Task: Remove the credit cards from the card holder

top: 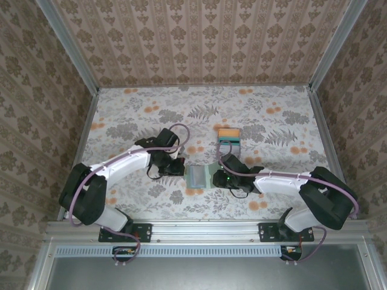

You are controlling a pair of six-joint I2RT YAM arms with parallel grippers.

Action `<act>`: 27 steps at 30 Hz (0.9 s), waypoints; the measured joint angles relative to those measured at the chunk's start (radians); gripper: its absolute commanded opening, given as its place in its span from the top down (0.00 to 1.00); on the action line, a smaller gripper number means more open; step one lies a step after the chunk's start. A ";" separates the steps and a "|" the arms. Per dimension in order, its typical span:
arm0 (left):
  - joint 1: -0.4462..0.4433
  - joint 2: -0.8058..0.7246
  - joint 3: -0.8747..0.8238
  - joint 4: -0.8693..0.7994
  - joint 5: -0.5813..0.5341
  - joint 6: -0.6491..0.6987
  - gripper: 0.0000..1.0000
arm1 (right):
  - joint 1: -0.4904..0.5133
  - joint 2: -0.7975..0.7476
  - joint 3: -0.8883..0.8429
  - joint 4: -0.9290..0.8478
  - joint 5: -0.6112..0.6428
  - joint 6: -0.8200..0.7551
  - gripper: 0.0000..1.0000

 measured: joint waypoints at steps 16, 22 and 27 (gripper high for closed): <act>0.023 0.016 0.010 -0.020 -0.011 0.043 0.64 | -0.010 -0.016 -0.021 -0.031 0.007 -0.013 0.93; 0.023 0.003 0.055 -0.090 -0.080 0.032 0.33 | -0.010 -0.016 -0.021 -0.033 0.007 -0.013 0.95; 0.023 -0.079 0.084 -0.082 -0.101 -0.024 0.35 | -0.010 -0.013 -0.021 -0.032 0.007 -0.012 0.96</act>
